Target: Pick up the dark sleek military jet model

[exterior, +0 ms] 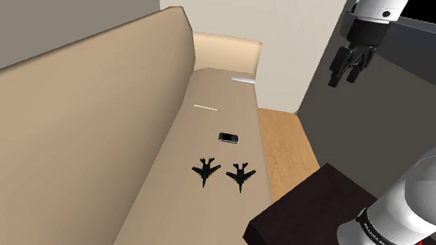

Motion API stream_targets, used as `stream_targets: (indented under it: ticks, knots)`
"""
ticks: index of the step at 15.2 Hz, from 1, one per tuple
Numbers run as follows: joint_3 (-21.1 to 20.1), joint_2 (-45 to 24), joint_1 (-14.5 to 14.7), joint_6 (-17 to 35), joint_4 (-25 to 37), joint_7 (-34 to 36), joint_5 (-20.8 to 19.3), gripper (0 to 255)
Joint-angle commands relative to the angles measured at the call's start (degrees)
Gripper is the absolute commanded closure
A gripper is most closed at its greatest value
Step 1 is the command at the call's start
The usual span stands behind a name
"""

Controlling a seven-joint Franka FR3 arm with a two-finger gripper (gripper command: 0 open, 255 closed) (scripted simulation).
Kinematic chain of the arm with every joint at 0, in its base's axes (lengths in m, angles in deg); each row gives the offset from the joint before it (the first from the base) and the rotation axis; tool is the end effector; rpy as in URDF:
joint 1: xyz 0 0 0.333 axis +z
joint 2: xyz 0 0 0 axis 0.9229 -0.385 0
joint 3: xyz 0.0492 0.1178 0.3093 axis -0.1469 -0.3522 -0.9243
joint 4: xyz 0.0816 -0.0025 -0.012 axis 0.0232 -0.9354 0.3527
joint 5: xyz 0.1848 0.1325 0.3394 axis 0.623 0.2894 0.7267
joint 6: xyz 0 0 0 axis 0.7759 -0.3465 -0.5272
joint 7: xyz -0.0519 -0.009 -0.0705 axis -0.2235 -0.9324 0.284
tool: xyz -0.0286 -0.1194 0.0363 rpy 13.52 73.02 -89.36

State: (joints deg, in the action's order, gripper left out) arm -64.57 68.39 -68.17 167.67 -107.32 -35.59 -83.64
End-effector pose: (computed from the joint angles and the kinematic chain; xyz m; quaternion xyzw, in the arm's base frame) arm 0.3013 -0.0301 0.5656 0.9990 -0.0409 -0.0186 0.0040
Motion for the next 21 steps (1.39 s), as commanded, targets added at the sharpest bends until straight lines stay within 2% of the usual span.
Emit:
stream_targets:
  ticks: [1,6,11,16,21]
  knots:
    - [0.0,0.0,0.0,0.0,0.0,0.0,0.0,0]
    - [-1.35,-0.86,0.91,10.72,-8.82,1.51,0.95,0]
    - [-2.81,-4.49,2.02,22.46,-15.88,3.0,1.91,0]
    - [-4.38,-11.43,3.23,35.4,-20.82,4.57,2.76,0]
    - [-6.14,-21.82,4.21,49.26,-23.23,6.36,3.21,0]
